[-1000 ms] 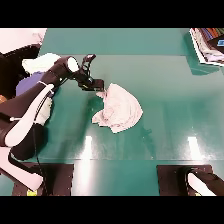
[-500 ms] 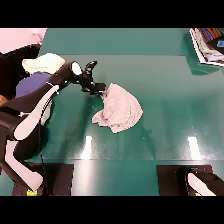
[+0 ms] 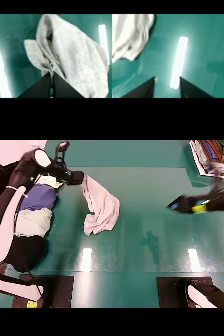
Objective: Fold the shirts.
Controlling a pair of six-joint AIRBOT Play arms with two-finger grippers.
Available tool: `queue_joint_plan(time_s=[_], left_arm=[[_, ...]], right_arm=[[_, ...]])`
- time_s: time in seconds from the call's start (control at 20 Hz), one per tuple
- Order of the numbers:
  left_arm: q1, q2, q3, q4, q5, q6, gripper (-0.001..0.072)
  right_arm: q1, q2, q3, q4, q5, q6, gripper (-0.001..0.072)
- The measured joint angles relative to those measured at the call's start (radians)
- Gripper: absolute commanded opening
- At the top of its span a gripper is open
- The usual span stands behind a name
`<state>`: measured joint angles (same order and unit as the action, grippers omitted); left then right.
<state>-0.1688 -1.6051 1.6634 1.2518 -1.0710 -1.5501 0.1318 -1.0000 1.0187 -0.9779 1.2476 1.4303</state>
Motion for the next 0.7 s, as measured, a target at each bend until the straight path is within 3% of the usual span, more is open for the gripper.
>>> queue_joint_plan(time_s=[0.25, 0.5, 0.6, 0.7], left_arm=[[0.019, 0.031, -0.006, 0.034, -0.022, 0.01, 0.0023], [0.023, 0.037, -0.036, 0.094, -0.036, 0.013, 0.0023], [0.023, 0.038, -0.051, 0.12, -0.038, 0.014, 0.0023], [0.023, 0.038, -0.06, 0.145, -0.044, 0.014, 0.0023]], right_arm=[[0.209, -0.23, -0.178, 0.236, -0.267, -0.048, 0.0399], [0.424, -0.521, -0.022, 0.367, -0.397, -0.084, 0.0394], [0.481, -0.62, 0.071, 0.385, -0.415, -0.09, 0.0361], [0.521, -0.701, 0.157, 0.399, -0.418, -0.092, 0.0274]])
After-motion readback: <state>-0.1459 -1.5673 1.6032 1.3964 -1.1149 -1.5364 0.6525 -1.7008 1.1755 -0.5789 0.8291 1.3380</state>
